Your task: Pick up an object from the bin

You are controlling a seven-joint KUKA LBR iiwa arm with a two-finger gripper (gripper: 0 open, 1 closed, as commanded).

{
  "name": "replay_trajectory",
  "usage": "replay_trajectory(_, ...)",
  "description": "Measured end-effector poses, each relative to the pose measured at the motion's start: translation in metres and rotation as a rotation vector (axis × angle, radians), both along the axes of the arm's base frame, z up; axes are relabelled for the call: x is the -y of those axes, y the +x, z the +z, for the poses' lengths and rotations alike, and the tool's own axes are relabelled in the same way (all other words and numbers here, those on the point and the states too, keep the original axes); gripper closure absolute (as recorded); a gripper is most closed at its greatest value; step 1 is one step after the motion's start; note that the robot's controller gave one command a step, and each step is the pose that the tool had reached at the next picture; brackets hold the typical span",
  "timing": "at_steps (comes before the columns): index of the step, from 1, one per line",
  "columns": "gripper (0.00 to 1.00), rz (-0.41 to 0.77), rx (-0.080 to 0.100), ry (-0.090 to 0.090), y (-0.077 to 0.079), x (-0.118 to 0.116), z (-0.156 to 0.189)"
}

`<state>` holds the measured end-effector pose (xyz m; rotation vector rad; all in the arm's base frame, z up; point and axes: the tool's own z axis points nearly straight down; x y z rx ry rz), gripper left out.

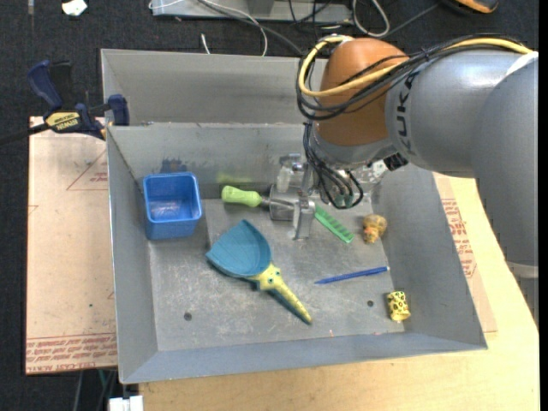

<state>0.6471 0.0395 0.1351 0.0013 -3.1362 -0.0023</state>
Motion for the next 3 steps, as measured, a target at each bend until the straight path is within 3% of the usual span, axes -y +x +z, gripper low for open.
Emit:
replay_trajectory(1, 0.0, -0.001, 0.007, 0.0, 0.002, 0.0, 0.005)
replay_trajectory(2, 0.0, -0.188, 0.003, 0.002, 0.003, -0.057, -0.065)
replay_trajectory(3, 0.0, -0.089, 0.02, 0.001, 0.005, -0.053, -0.001)
